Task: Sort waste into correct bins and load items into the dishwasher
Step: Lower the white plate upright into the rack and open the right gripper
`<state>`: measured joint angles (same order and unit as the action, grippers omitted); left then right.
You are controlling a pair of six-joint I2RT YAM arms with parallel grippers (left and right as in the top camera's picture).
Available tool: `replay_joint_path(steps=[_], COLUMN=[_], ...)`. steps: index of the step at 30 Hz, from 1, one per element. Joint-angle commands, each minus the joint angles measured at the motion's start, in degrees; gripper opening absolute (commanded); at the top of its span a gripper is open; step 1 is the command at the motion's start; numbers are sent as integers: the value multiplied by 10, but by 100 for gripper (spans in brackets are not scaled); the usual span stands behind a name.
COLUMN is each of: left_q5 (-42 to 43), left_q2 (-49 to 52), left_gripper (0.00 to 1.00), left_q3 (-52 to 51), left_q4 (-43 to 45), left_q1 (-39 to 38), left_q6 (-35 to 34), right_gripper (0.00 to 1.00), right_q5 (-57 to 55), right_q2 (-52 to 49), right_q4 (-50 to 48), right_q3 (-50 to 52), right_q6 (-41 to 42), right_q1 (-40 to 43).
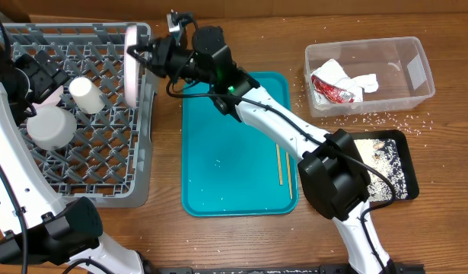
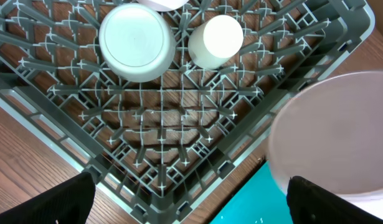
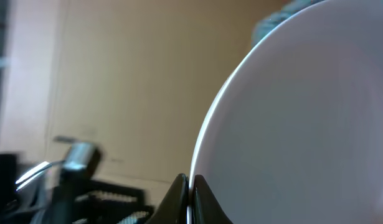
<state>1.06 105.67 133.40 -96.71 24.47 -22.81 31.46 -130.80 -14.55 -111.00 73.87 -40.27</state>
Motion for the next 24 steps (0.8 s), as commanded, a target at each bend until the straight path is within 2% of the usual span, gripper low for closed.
replay_joint_path(steps=[1,10,12,14,16,18,21,24], left_q5=[0,0,0,0,0,0,0,0], left_q2=[0,0,0,0,0,0,0,0], left_gripper=[100,100,100,100,100,100,100,100], left_q3=[-2,-2,-2,-2,-2,-2,-2,-2], left_q4=[-1,-1,-1,-1,-1,-1,-1,-1], left_q1=[-1,-1,-1,-1,-1,-1,-1,-1], left_q6=[-10,-10,-10,-10,-10,-10,-10,-10], right_gripper=[4,6,23,53,75,86,96,100], right_q5=[-18,-25,-25,-26,-27,-26,-14,-3], right_q2=[-5,-12,-12,-12,-12,-11,-11,-7], right_q4=[10,13,13,11,4,4,12,62], right_q3=[-11,-11,-11,-12,-13,-17,-33,-62], right_q6=[-16,-17,-18,-20,-22,-24,-38,-60], right_q1=[-7,-15,-15,-15,-11,-4,10,27])
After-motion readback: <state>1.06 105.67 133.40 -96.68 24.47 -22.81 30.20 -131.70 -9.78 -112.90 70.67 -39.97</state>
